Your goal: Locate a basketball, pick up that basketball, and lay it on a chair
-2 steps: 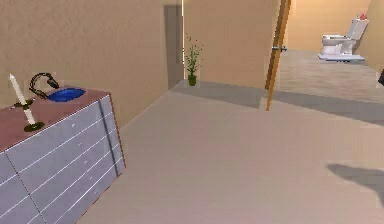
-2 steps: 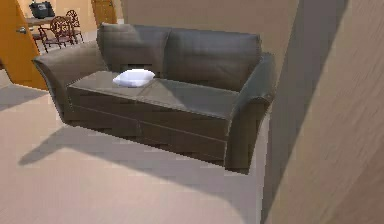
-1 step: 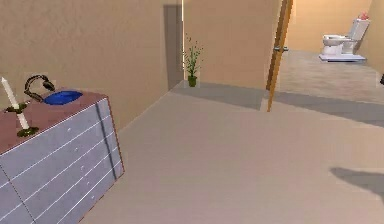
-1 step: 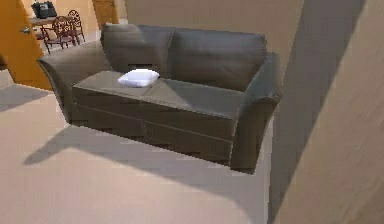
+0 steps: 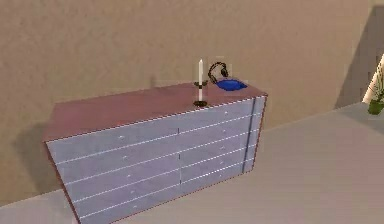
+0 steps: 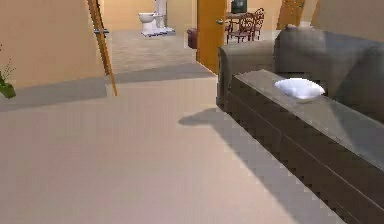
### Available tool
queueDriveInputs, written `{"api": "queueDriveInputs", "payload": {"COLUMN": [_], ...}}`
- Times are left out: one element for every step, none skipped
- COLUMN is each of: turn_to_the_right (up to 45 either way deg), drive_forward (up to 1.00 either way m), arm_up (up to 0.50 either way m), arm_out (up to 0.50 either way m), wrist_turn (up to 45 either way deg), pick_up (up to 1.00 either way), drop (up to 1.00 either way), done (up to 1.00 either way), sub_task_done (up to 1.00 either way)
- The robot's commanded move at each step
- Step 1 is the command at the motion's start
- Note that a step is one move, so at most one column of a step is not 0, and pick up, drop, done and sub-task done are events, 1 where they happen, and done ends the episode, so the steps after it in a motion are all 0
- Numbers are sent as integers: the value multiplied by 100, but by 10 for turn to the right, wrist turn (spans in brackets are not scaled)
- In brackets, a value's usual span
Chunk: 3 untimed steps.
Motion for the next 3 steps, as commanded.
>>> {"api": "queueDriveInputs", "payload": {"turn_to_the_right": [-360,0,-450], "drive_forward": [0,15,0], "arm_up": [0,0,0], "arm_out": [0,0,0], "wrist_turn": [0,0,0], "pick_up": [0,0,0], "drop": [0,0,0], "done": [0,0,0], "sub_task_done": [0,0,0]}}
